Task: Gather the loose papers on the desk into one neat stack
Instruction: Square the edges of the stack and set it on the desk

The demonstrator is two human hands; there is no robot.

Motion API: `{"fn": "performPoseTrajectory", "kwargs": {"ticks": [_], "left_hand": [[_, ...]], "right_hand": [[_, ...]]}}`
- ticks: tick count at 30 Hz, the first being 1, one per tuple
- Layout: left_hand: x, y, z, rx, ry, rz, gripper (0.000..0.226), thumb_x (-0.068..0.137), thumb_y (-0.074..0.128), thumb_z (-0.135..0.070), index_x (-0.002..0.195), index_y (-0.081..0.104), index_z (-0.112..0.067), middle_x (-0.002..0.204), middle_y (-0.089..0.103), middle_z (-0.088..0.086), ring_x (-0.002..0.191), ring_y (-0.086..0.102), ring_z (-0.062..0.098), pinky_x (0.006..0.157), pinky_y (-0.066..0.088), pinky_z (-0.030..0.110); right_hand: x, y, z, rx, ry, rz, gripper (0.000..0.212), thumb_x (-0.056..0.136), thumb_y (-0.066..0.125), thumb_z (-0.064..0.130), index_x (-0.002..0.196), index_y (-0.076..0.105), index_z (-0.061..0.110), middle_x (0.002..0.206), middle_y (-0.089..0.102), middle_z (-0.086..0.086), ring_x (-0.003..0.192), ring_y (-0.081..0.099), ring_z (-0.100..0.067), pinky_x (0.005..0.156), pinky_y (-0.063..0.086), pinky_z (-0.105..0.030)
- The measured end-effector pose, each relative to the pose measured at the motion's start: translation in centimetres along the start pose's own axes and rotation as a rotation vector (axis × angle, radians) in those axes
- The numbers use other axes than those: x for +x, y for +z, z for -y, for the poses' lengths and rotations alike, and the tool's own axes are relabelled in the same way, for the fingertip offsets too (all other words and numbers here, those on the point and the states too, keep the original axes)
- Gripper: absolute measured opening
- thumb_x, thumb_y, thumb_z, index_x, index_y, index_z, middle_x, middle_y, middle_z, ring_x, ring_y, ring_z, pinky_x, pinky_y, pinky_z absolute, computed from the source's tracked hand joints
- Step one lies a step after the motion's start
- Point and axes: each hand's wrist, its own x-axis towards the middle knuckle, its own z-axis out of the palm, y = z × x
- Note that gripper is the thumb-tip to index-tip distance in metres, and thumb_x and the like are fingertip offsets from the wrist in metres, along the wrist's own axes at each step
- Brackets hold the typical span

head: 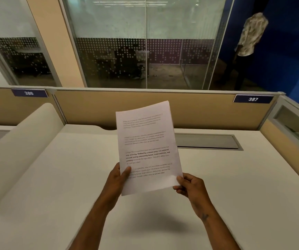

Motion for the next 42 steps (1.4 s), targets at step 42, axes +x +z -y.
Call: {"fn": "performPoseTrajectory", "kwargs": {"ticks": [42], "left_hand": [[26.1, -8.9, 10.8, 0.378, -0.33, -0.153, 0.02, 0.099, 0.058, -0.019, 0.097, 0.069, -0.002, 0.063, 0.07, 0.008, 0.055, 0.063, 0.02, 0.055, 0.054, 0.029]], "right_hand": [[24.2, 10.1, -8.7, 0.078, 0.332, -0.325, 0.008, 0.095, 0.062, 0.006, 0.098, 0.068, 0.003, 0.084, 0.073, -0.015, 0.068, 0.072, -0.02, 0.054, 0.059, -0.019]]}}
